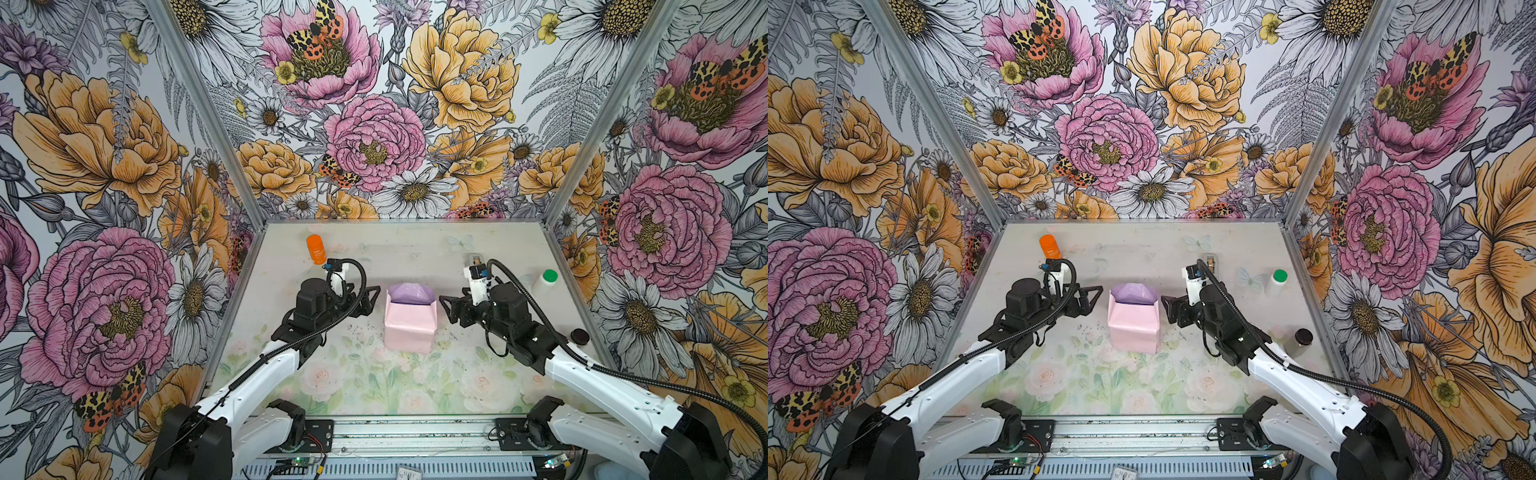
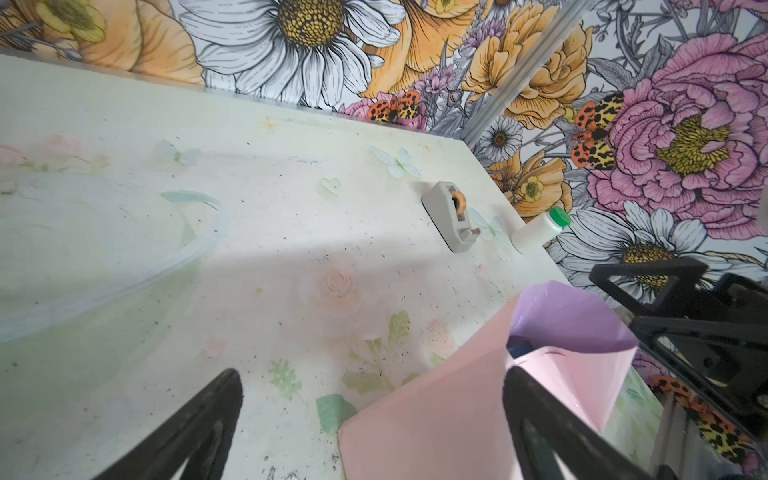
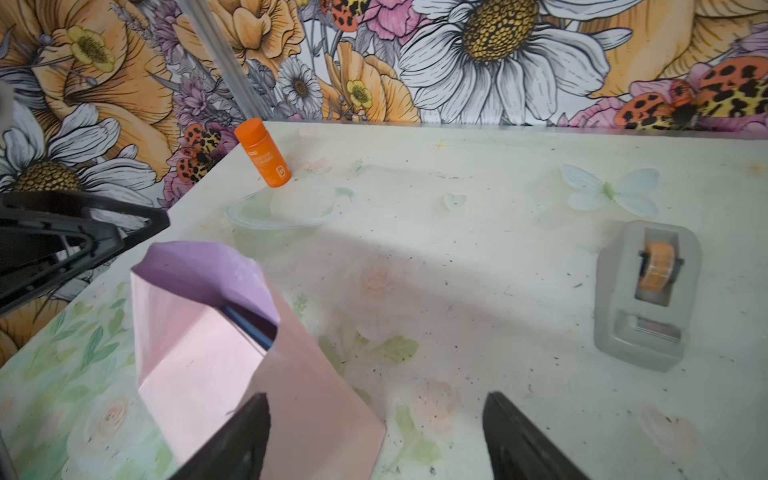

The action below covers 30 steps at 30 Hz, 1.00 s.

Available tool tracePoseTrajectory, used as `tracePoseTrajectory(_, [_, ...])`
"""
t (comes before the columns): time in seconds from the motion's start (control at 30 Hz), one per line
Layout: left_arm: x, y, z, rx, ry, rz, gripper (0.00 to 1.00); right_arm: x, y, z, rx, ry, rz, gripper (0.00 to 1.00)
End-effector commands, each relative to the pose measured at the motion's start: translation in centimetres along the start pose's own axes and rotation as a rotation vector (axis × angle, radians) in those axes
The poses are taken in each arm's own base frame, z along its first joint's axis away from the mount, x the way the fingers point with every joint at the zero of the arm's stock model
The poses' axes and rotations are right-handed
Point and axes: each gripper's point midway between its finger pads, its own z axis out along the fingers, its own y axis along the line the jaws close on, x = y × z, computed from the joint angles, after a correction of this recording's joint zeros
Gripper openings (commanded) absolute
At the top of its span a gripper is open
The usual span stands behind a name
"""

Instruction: Wrap the gift box in paper

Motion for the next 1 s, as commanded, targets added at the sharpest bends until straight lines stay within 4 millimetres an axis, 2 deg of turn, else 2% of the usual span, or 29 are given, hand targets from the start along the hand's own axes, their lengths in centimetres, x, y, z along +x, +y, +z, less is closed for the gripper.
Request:
tracePoseTrajectory(0.0, [1.3, 2.0, 0.6, -0.070, 0.030, -0.030, 0.99, 1.0, -1.7, 1.0, 0.086, 0.029, 0.026, 0.81])
tracePoseTrajectory(0.13, [2.0, 1.8, 2.3, -0.037, 0.077, -0.055, 0.99, 1.6, -1.7, 2.6, 0.088, 0.080, 0.006, 0.80])
tracePoseTrajectory(0.27, [2.2, 0.6, 3.4, 0.026, 0.102, -0.063, 0.99, 1.8, 0.0, 3.5, -0.007, 0.095, 0.001, 0.79])
tracePoseTrajectory(0.37, [2.4, -0.6, 3.7, 0.069, 0.103, -0.045, 0.99, 1.8, 1.2, 3.7, -0.078, 0.081, 0.005, 0.79])
tracePoseTrajectory(0.6, [3.5, -2.6, 3.9, 0.140, 0.120, -0.014, 0.99, 2.4, 2.1, 3.9, -0.124, 0.101, 0.006, 0.79])
tracePoseTrajectory(0.77, [4.5, -2.8, 4.0, 0.144, 0.142, -0.005, 0.99, 2.9, 2.6, 3.9, -0.144, 0.116, -0.007, 0.78])
tracePoseTrajectory(0.97, [5.8, -2.1, 4.1, 0.128, 0.173, 0.014, 0.99, 4.2, 3.1, 4.4, -0.169, 0.169, -0.020, 0.78])
